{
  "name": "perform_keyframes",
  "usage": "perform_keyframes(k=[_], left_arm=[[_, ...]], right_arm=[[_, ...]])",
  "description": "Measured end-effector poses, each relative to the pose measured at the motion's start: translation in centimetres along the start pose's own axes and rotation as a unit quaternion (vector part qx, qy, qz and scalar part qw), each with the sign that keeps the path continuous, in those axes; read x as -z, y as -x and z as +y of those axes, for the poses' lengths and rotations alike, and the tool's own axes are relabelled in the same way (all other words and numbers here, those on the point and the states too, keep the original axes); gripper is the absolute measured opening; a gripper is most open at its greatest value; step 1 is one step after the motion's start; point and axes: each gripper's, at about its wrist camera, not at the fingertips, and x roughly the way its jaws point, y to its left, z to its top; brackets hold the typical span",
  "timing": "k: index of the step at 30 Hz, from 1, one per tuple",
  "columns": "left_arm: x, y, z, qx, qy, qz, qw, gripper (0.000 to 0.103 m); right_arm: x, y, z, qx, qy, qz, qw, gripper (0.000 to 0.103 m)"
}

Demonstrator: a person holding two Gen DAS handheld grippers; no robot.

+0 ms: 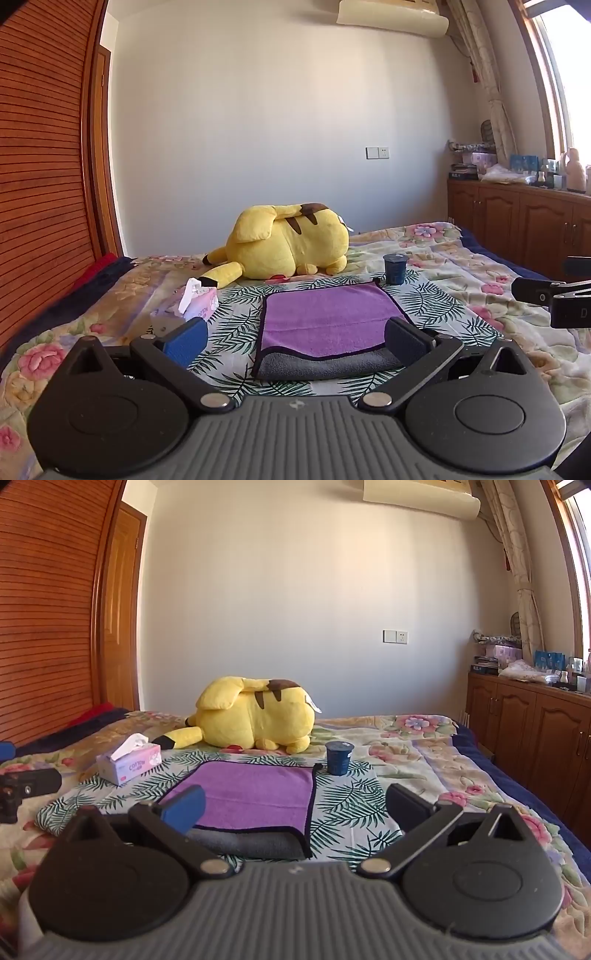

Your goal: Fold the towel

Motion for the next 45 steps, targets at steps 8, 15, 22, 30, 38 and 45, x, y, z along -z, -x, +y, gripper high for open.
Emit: perform_keyframes(k=[8,15,22,30,38,45], left_arm=[[-0.31,0.29,-0.20,-0.001,-0.001,-0.001,1.0000,0.087],[-0.65,0.61,-0.10,0.000,-0.002,-0.002,1.0000,0.087],[-0.84,0.86,0.04,0.001,-0.004,-0.003,1.0000,0.087],[-0.59,0.47,-0.22,0.001,-0.006,-0.005,1.0000,0.087],[-0.49,0.44,-0.24,-0.001,-0.007,-0.004,1.0000,0.087],[-0.36,0.34,-0.22,-0.002,-0.008,-0.003,1.0000,0.087]], right_arm=[[0.05,-0.04,-0.06,0.000,0.000,0.000,1.000,0.103],[0.07,-0.05,-0.07,-0.001,0.000,-0.001,1.000,0.103],[0.05,-0.03,-0.11,0.000,0.000,-0.001,1.000,0.103],[-0.11,0.02,-0.14,0.001,-0.001,-0.001,1.000,0.103],[-0.06,-0.06,-0.22,0.000,-0.001,-0.001,1.000,0.103],[-0.06,-0.06,-0.14,0.000,-0.001,-0.001,1.000,0.103]])
